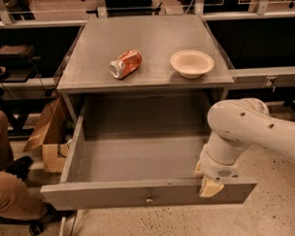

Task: Open top drawer

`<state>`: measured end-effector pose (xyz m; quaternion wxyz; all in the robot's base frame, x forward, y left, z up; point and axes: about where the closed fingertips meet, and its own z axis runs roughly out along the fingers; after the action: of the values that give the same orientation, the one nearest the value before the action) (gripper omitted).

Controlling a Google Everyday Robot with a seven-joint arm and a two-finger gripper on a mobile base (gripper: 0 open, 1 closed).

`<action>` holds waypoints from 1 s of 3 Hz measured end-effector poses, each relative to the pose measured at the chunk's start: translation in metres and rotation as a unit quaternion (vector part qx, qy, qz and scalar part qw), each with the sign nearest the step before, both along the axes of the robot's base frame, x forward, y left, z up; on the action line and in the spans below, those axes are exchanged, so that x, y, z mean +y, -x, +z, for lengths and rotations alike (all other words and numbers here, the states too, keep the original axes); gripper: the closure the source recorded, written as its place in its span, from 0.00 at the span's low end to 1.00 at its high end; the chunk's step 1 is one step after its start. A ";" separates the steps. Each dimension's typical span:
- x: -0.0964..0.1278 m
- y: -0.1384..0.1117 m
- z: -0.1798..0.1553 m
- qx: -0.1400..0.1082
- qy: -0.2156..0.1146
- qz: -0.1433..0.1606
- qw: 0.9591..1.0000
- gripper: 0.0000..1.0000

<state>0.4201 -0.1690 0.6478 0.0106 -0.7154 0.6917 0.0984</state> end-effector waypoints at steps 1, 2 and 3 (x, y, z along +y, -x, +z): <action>-0.002 0.002 0.000 0.001 0.000 0.000 1.000 1.00; -0.003 0.002 0.000 0.001 0.000 0.000 1.000 0.84; -0.003 0.003 0.001 0.000 0.000 -0.001 1.000 0.61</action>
Offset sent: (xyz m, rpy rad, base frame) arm -0.0057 -0.0077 0.0021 -0.0014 -0.0026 -0.0047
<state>0.4172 -0.1724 0.6485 0.0107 -0.7147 0.6924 0.0980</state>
